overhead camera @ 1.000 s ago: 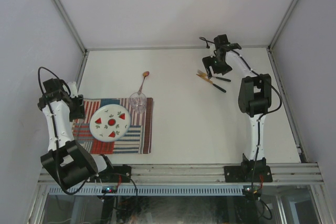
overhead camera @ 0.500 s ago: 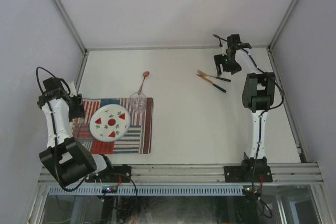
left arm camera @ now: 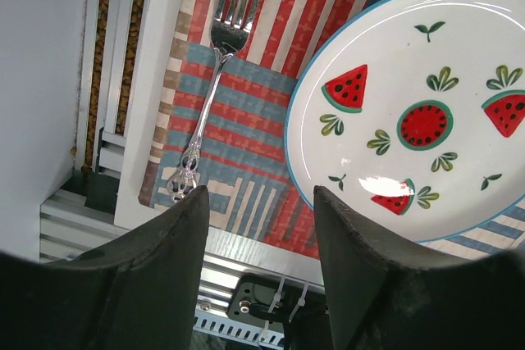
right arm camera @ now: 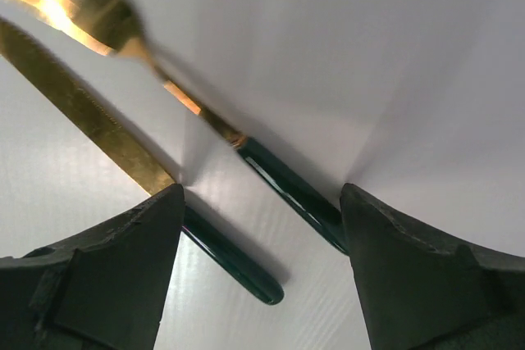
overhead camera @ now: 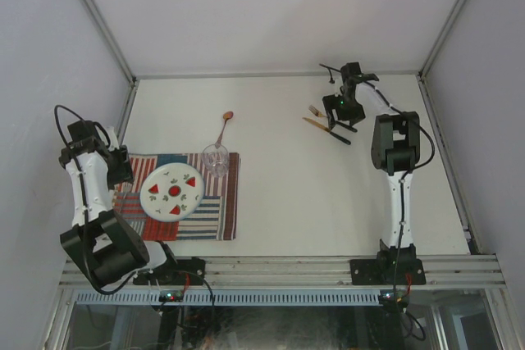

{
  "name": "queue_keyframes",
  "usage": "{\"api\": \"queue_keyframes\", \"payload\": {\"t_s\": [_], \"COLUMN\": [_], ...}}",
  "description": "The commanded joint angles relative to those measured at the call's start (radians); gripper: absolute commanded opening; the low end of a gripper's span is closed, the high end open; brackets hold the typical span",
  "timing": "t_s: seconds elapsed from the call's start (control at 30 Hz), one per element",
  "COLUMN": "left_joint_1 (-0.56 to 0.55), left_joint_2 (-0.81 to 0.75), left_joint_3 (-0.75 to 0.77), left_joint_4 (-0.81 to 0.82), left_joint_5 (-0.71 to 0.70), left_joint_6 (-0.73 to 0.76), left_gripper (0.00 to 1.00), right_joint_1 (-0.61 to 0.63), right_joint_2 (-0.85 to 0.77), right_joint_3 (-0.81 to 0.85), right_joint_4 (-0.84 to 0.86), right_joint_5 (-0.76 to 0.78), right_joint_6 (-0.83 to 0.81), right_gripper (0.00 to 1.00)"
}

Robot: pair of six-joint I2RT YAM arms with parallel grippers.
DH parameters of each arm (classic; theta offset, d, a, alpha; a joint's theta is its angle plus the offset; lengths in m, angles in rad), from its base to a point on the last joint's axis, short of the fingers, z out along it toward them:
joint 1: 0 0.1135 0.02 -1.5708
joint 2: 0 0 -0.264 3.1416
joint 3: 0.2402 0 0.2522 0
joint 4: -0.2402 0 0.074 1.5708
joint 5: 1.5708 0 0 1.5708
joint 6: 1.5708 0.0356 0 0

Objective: Set the dinner table for one person

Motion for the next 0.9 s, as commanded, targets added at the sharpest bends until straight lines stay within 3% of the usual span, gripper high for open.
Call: {"api": "queue_keyframes", "payload": {"t_s": [0.0, 0.3, 0.87], "left_joint_1": [-0.005, -0.004, -0.005], "left_joint_2": [0.015, 0.005, -0.054], "left_joint_3": [0.063, 0.084, 0.033], "left_joint_4": [0.029, 0.029, 0.007], "left_joint_5": [0.015, 0.037, 0.027], "left_joint_6": [-0.006, 0.018, 0.049], "left_gripper": [0.58, 0.58, 0.58], "right_joint_1": [0.119, 0.241, 0.231], "right_joint_2": [-0.064, -0.115, -0.049], "right_joint_3": [-0.057, -0.122, -0.051], "right_joint_4": [-0.049, -0.026, -0.091], "right_joint_5": [0.0, 0.004, 0.129], "right_joint_6": [0.053, 0.174, 0.312], "right_gripper": [0.77, 0.78, 0.78]}}
